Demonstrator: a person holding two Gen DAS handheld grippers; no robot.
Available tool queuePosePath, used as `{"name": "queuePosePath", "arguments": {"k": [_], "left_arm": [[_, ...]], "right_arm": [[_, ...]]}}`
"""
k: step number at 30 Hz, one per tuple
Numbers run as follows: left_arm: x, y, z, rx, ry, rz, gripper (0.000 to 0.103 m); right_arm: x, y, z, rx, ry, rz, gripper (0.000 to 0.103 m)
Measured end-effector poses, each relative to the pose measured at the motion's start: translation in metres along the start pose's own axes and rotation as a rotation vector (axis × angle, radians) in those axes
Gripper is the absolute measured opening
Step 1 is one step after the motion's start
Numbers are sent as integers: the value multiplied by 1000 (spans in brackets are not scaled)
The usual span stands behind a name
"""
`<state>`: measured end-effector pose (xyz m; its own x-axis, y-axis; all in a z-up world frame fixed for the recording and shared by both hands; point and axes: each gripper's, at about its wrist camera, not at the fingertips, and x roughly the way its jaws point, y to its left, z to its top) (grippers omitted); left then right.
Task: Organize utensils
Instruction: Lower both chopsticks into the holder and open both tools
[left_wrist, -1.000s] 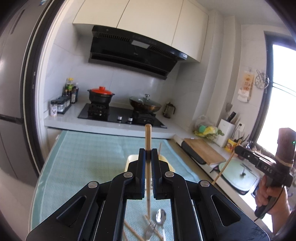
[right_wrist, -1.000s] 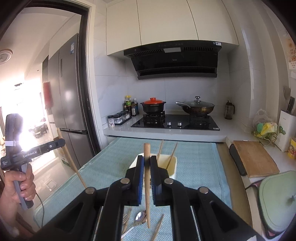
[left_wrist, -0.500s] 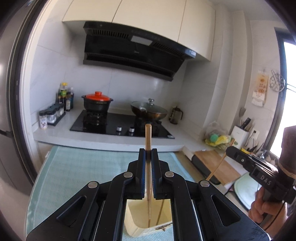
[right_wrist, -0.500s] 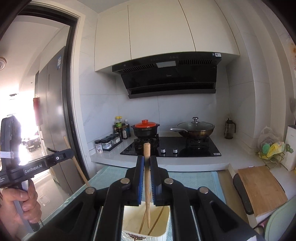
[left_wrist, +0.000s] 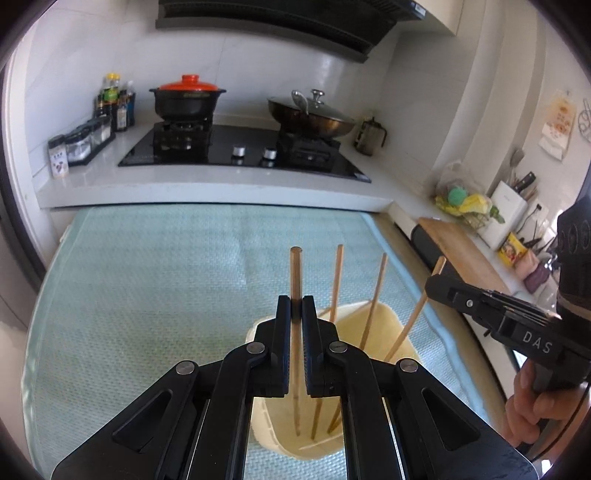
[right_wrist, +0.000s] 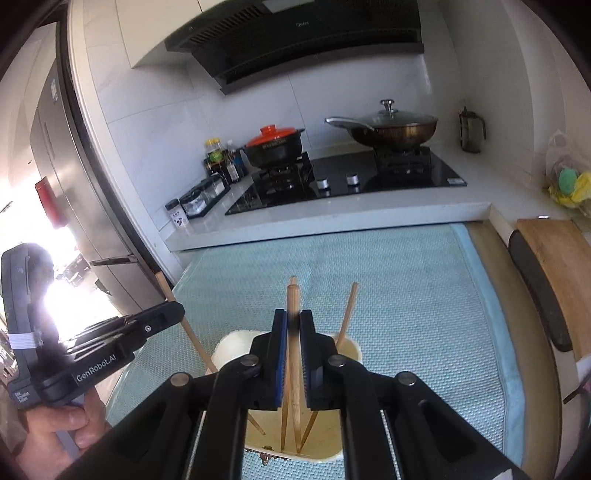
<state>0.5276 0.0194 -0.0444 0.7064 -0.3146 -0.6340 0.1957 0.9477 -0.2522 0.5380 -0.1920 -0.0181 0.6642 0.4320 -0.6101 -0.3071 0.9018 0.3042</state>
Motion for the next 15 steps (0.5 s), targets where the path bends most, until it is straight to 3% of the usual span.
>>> {"name": "queuePosePath", "arguments": {"k": [6, 7, 8, 9, 10, 11, 13, 15], "left_arm": [[16, -2, -4, -6, 53, 14, 8], [16, -2, -4, -11, 58, 20, 20], [14, -2, -4, -16, 54, 28, 40], [9, -2, -5, -21, 36, 41, 48], [3, -2, -6, -25, 13, 51, 56], [-5, -1, -7, -25, -5, 55, 58], [-22, -1, -9, -15, -24, 54, 61], [-45, -4, -16, 10, -48, 91, 72]], "right_arm": [[30, -5, -1, 27, 74, -3, 11], [34, -5, 0, 29, 86, -9, 11], [37, -5, 0, 32, 94, -19, 12], [38, -5, 0, 37, 98, -21, 17], [37, -4, 0, 43, 96, -18, 32], [34, -4, 1, 49, 84, -14, 44], [20, -1, 0, 38, 58, -6, 46], [2, 5, -2, 12, 38, -8, 46]]}}
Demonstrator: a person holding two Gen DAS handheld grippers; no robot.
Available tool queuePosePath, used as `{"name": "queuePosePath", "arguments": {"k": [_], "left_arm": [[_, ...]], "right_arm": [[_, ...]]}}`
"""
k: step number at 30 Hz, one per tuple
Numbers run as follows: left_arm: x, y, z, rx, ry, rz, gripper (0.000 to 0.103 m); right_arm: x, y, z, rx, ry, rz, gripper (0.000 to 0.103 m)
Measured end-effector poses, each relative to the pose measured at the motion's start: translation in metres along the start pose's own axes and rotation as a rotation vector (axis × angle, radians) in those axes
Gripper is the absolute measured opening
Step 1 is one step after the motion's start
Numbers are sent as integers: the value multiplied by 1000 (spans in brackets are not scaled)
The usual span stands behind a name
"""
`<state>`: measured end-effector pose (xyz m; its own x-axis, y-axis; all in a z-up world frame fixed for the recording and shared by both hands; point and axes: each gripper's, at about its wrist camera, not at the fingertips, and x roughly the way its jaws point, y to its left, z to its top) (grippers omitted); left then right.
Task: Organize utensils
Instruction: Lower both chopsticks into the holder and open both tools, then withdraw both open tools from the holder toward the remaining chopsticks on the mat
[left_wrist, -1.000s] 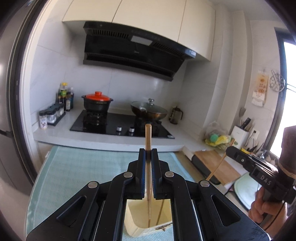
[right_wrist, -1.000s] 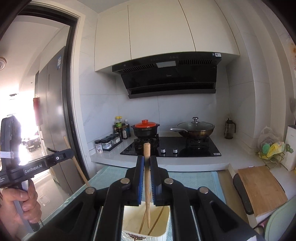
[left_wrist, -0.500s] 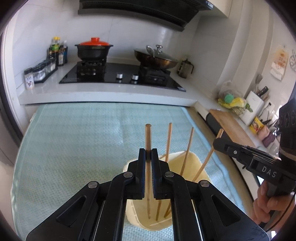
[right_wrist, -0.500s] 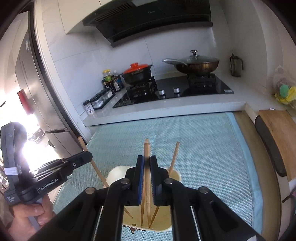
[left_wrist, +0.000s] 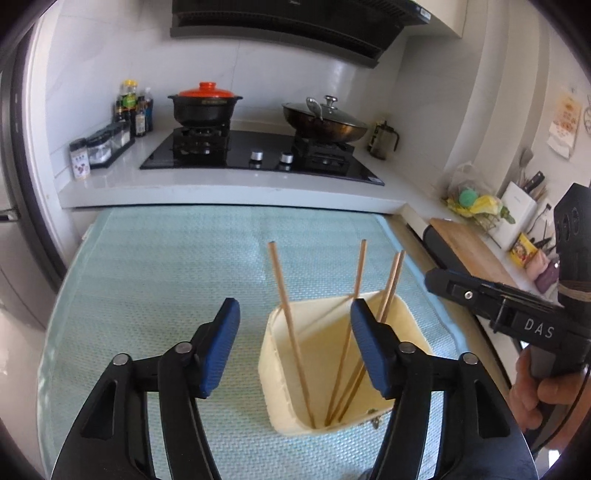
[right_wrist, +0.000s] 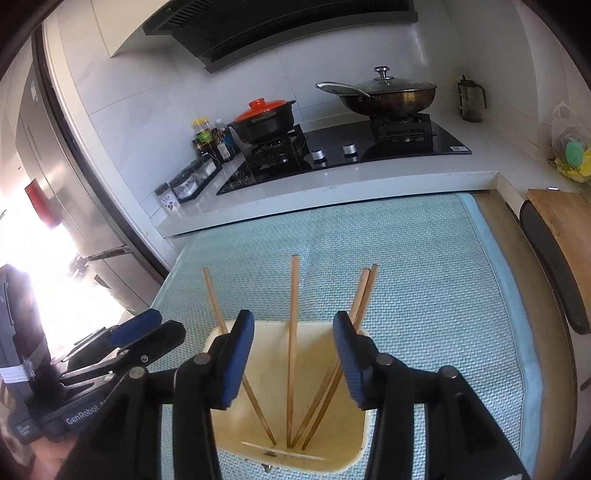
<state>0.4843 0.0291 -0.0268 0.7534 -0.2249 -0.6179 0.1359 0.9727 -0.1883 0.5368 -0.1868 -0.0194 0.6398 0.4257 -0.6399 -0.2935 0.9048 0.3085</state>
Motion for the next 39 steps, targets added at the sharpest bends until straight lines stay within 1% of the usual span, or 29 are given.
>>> {"name": "queuePosePath", "arguments": {"k": [2, 4, 7, 10, 13, 15, 17, 19, 22, 25, 28, 31, 32, 35, 39], "left_arm": [[-24, -2, -9, 39, -35, 65, 93], [-50, -5, -25, 86, -67, 135, 101], [-81, -7, -57, 138, -84, 192, 103], [-101, -6, -94, 136, -55, 274, 103], [-118, -3, -132, 124, -33, 298, 103], [-126, 0, -156, 124, -6, 324, 103], [-135, 3, -181, 116, 2, 350, 102], [-142, 6, -205, 106, 2, 357, 102], [-147, 10, -242, 94, 37, 342, 102], [-146, 20, -271, 15, 95, 298, 102], [-141, 28, -291, -73, 147, 254, 102], [-139, 34, -300, -137, 158, 172, 102], [-139, 34, -300, -140, 153, 175, 102], [-136, 26, -297, -88, 137, 234, 102], [-134, 14, -296, -34, 128, 221, 102]], "right_arm": [[-22, 5, -5, -31, -26, -11, 46], [-48, 11, -15, -75, -51, -29, 47], [-86, 17, -39, -149, -82, -74, 49], [-121, 23, -71, -223, -107, -116, 50], [-151, 25, -109, -276, -129, -167, 57], [-166, 25, -136, -298, -137, -196, 58], [-177, 23, -162, -304, -136, -215, 58], [-188, 20, -190, -298, -147, -227, 58], [-198, 13, -233, -258, -157, -254, 61], [-202, 6, -270, -214, -154, -294, 61], [-201, 5, -302, -209, -147, -329, 61], [-195, 6, -323, -226, -123, -348, 61], [-193, 7, -327, -223, -115, -344, 61], [-190, 7, -338, -207, -112, -339, 61], [-184, 8, -346, -185, -101, -321, 61]]}}
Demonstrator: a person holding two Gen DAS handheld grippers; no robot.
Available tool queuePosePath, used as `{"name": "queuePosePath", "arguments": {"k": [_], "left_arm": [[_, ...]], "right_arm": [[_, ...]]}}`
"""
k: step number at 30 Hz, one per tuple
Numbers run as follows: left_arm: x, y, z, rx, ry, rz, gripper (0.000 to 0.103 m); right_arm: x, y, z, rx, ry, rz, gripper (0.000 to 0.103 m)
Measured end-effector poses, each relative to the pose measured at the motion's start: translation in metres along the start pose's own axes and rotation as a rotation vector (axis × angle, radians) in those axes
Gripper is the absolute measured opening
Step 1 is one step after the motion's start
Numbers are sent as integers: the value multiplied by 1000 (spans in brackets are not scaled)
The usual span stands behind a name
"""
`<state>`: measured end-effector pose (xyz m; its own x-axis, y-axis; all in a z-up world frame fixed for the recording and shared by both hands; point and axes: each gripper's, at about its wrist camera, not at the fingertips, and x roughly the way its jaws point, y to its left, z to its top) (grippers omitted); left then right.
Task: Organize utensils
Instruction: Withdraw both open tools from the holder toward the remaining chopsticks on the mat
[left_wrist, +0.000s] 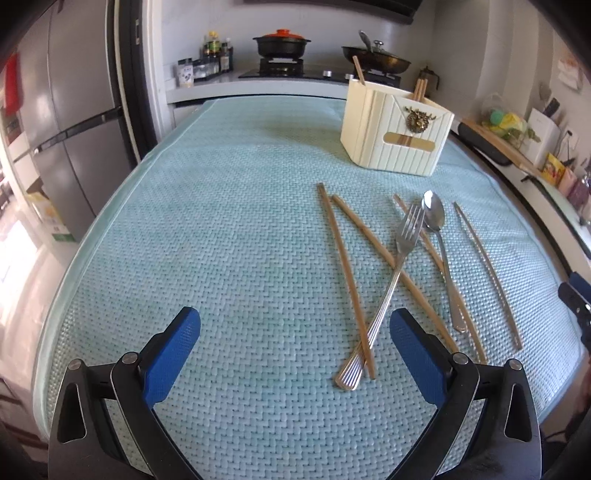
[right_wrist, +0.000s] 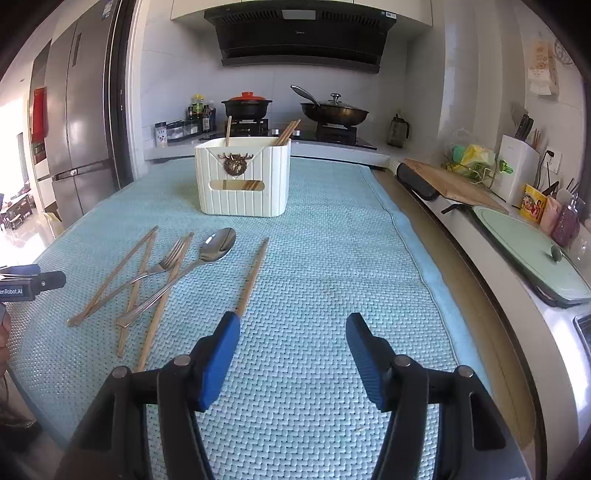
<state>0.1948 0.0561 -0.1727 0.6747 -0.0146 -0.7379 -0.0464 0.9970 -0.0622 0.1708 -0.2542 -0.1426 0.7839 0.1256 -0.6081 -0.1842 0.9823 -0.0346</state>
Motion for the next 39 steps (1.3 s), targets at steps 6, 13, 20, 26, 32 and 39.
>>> {"name": "queuePosePath", "arguments": {"k": [6, 13, 20, 26, 32, 39], "left_arm": [[6, -6, -1, 50, 5, -15, 102], [31, 11, 19, -13, 42, -30, 102], [64, 6, 44, 45, 65, 18, 102], [80, 3, 45, 72, 87, 48, 102], [89, 8, 44, 56, 104, 70, 102], [101, 12, 49, 60, 126, 86, 102]], "right_arm": [[4, 8, -7, -15, 23, 12, 61], [9, 9, -7, -17, 48, 8, 61], [14, 11, -3, -23, 67, 21, 61], [25, 6, 7, 14, 87, 48, 61], [55, 10, 20, 35, 123, 85, 61], [103, 19, 29, 16, 215, 124, 61]]}}
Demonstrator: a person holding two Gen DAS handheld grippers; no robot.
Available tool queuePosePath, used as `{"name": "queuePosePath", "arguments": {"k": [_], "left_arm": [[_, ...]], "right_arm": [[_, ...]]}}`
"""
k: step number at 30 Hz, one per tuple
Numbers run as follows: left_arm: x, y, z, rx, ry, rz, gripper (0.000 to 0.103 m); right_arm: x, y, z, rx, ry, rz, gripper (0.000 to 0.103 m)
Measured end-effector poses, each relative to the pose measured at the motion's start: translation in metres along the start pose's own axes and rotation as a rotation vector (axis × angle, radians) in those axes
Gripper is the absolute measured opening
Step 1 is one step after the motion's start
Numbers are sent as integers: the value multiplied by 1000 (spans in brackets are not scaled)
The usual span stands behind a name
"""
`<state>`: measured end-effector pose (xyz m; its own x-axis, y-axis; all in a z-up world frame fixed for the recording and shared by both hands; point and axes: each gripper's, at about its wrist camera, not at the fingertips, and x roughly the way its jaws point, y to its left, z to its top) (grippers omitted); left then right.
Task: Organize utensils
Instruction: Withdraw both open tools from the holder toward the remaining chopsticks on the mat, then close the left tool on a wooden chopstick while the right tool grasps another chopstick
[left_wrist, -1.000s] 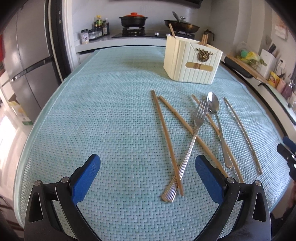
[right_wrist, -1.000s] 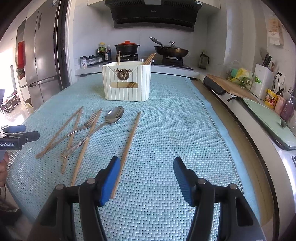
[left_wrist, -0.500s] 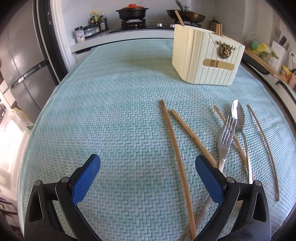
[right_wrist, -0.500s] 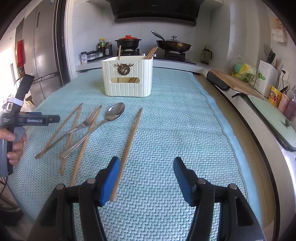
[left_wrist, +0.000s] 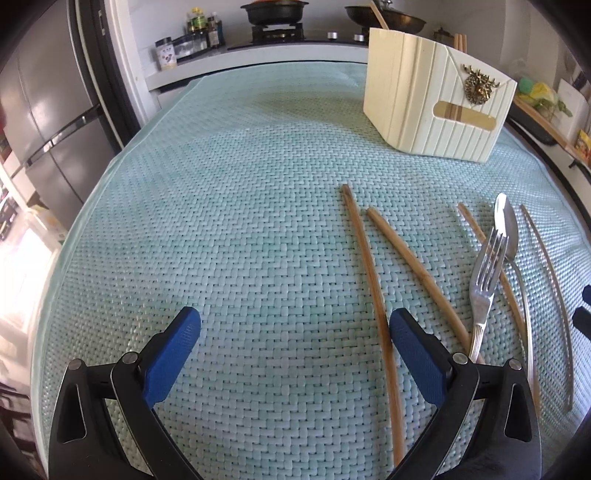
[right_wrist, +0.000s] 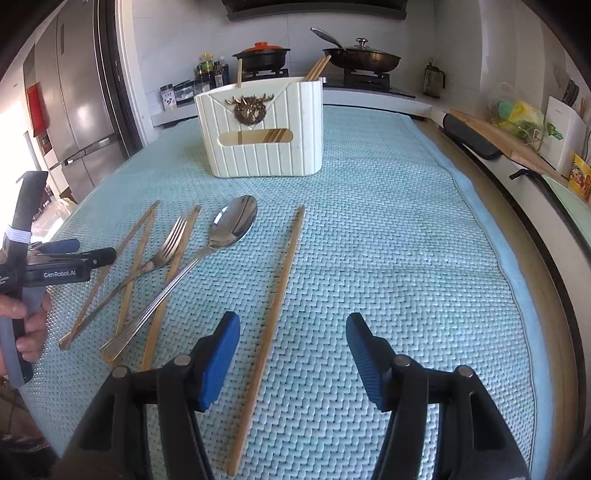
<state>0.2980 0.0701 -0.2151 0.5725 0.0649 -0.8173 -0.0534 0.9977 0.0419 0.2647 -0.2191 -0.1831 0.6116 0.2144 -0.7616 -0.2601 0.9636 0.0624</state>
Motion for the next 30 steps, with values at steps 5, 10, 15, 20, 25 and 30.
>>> {"name": "queuePosePath", "arguments": {"k": [5, 10, 15, 20, 25, 30], "left_arm": [[5, 0, 4, 12, 2, -7, 102], [13, 2, 14, 7, 17, -24, 103], [23, 9, 26, 9, 35, -58, 103], [34, 12, 38, 30, 55, -81, 103], [46, 13, 56, 35, 95, -88, 103], [52, 3, 66, 58, 102, -92, 95]], "right_arm": [[15, 0, 8, -5, 35, 17, 61], [28, 3, 17, -15, 56, 20, 53], [43, 0, 31, -10, 80, 0, 41], [58, -4, 49, -2, 94, -4, 40], [66, -6, 58, -7, 100, 2, 40], [71, -2, 66, -33, 107, -8, 40]]}}
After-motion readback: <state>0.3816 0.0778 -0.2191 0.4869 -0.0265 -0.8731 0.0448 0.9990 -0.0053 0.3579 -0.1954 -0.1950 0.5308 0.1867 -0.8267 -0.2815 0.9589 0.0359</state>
